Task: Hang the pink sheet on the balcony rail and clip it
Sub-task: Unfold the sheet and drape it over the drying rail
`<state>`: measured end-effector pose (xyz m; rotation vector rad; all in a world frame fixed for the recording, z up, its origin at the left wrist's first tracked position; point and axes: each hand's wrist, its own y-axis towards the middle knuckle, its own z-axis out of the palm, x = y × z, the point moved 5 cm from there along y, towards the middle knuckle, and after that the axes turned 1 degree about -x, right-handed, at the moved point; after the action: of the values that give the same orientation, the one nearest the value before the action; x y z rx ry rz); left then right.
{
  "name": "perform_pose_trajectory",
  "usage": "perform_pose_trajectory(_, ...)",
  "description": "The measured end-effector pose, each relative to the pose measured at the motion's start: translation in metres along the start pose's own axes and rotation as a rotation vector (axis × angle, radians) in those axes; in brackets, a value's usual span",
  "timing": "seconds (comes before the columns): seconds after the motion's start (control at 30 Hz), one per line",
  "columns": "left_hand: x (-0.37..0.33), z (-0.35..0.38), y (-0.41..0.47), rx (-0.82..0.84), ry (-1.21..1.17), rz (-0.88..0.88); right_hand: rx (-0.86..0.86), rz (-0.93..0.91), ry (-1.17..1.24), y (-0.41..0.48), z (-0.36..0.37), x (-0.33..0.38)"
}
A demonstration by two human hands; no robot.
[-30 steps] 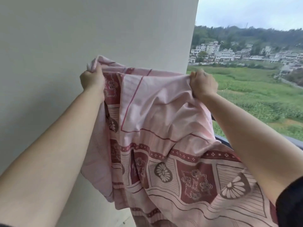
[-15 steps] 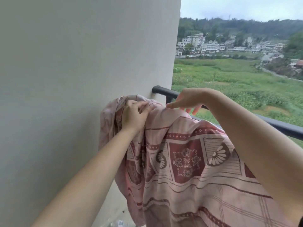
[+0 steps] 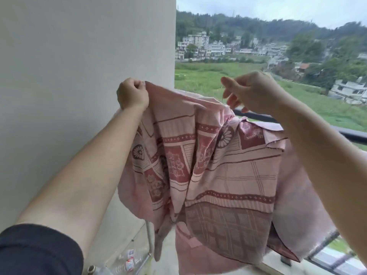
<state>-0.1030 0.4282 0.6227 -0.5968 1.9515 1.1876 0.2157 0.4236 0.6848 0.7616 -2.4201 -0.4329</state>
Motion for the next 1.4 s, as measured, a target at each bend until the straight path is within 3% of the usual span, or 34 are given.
perform_pose_trajectory(0.07,0.011,0.005,-0.012,0.025,0.038,-0.123,0.015,0.125,-0.173,-0.022,-0.017,-0.033)
perform_pose_trajectory(0.13,0.011,0.010,-0.041,0.058,0.027,-0.135,0.162,0.296,-0.511,-0.047,-0.026,-0.073)
perform_pose_trajectory(0.2,-0.010,0.022,-0.082,0.176,-0.050,0.027,0.336,0.526,-0.604,-0.076,-0.022,-0.107)
perform_pose_trajectory(0.27,-0.037,0.040,-0.131,0.371,-0.012,0.272,0.386,0.485,-0.619,-0.089,-0.013,-0.119)
perform_pose_trajectory(0.33,-0.056,0.057,-0.172,0.476,0.076,0.454,0.280,0.401,-0.588,-0.091,-0.012,-0.120)
perform_pose_trajectory(0.5,-0.082,0.065,-0.201,0.368,0.075,0.449,-0.008,0.284,-0.398,-0.103,-0.020,-0.127)
perform_pose_trajectory(0.7,-0.106,0.067,-0.195,0.297,0.284,0.431,0.040,0.143,-0.487,-0.137,-0.055,-0.147)
perform_pose_trajectory(0.83,-0.131,0.058,-0.193,0.144,0.246,0.327,-0.047,0.116,-0.485,-0.158,-0.091,-0.165)
perform_pose_trajectory(0.97,-0.129,0.043,-0.182,0.010,0.172,0.063,-0.363,0.151,-0.370,-0.172,-0.149,-0.187)
perform_pose_trajectory(1.1,-0.140,0.049,-0.193,0.042,0.150,-0.012,-0.828,0.219,-0.187,-0.194,-0.199,-0.199)
perform_pose_trajectory(1.17,-0.152,0.057,-0.207,0.059,0.153,-0.003,-0.812,0.257,-0.197,-0.197,-0.204,-0.209)
perform_pose_trajectory(1.27,-0.153,0.065,-0.221,0.040,0.152,-0.028,-0.462,0.381,-0.379,-0.204,-0.203,-0.257)
perform_pose_trajectory(1.33,-0.141,0.066,-0.223,0.030,0.168,-0.059,-0.534,0.508,-0.421,-0.228,-0.218,-0.289)
perform_pose_trajectory(1.4,-0.128,0.068,-0.225,0.068,0.206,-0.093,-0.794,0.631,-0.418,-0.254,-0.242,-0.299)
